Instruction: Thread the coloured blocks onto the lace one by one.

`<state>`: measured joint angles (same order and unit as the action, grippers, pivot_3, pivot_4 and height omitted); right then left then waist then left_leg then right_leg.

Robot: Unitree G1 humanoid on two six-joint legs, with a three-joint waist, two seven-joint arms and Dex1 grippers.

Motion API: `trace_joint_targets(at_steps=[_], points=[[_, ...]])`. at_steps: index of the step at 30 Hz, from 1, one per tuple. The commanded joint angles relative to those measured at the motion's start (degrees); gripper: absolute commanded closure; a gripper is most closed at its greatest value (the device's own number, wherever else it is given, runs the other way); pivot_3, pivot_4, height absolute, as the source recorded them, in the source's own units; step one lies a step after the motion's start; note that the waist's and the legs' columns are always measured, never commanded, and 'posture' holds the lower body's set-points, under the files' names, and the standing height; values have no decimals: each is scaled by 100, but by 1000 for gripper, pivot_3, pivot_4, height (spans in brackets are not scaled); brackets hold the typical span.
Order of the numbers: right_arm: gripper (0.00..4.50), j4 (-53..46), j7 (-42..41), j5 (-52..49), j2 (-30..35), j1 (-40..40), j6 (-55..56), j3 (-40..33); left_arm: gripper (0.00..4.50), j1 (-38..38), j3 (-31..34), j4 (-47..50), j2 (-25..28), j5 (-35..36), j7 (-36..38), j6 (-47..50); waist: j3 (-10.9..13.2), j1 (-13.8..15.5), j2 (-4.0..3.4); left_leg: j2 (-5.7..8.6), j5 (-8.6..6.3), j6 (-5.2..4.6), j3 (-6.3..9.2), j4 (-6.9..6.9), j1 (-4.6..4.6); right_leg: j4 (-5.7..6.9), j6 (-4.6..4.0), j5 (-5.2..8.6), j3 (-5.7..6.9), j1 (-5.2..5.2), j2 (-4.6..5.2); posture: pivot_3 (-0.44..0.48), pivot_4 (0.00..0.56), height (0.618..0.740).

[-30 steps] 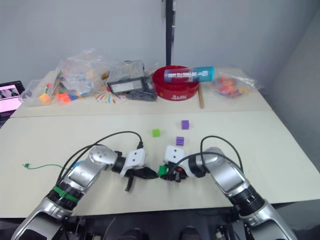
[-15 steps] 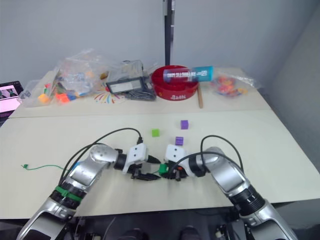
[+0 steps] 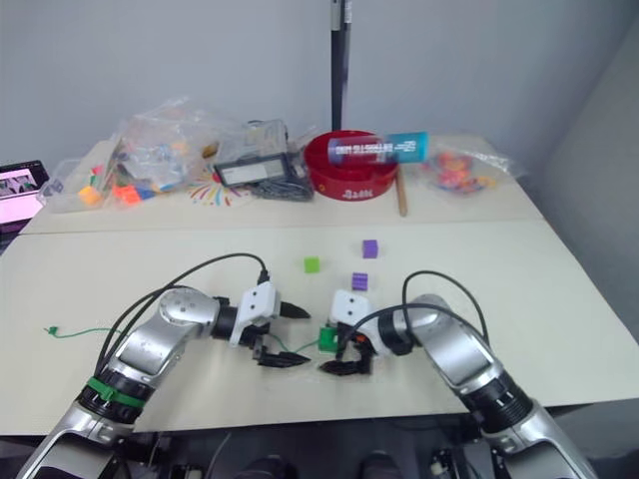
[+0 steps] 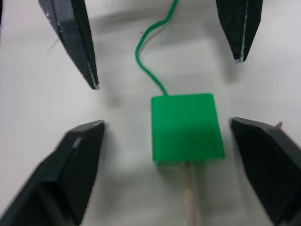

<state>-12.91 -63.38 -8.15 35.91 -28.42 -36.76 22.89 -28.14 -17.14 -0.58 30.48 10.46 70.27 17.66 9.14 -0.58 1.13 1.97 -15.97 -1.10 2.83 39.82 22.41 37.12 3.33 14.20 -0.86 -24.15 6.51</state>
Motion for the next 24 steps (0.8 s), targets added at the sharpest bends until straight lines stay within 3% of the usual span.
trace_joint_targets(at_steps=[1, 9, 17, 24], points=[[20, -463, -157, -294, 336, 173, 22, -425, 0, -151, -100, -16, -189, 29, -13, -131, 0, 9, 0, 0, 0, -1, 0, 0, 1, 0, 0, 0, 0, 0, 0, 0, 150, 740], [20, -534, -90, -700, 602, 674, 330, -1128, 0, -405, -296, -719, -622, -160, -2, -565, 0, 22, 1, -1, -1, -2, -3, 0, 1, -2, 0, 0, 1, -1, -2, 0, 150, 740], [20, -411, -14, -708, 605, 691, 509, -1125, 0, -560, -379, -1452, -873, -358, -3, -1045, 0, 16, 1, 1, -1, -2, -3, 3, 1, -3, 0, 0, 1, 2, 1, 0, 150, 740], [0, -315, 44, -621, 600, 663, 494, -990, 2118, -588, -343, -1573, -1018, -338, -12, -1112, 0, 24, 1, 1, -1, -2, -3, 4, 1, -2, 0, 0, 0, 2, 2, 0, 150, 740]])
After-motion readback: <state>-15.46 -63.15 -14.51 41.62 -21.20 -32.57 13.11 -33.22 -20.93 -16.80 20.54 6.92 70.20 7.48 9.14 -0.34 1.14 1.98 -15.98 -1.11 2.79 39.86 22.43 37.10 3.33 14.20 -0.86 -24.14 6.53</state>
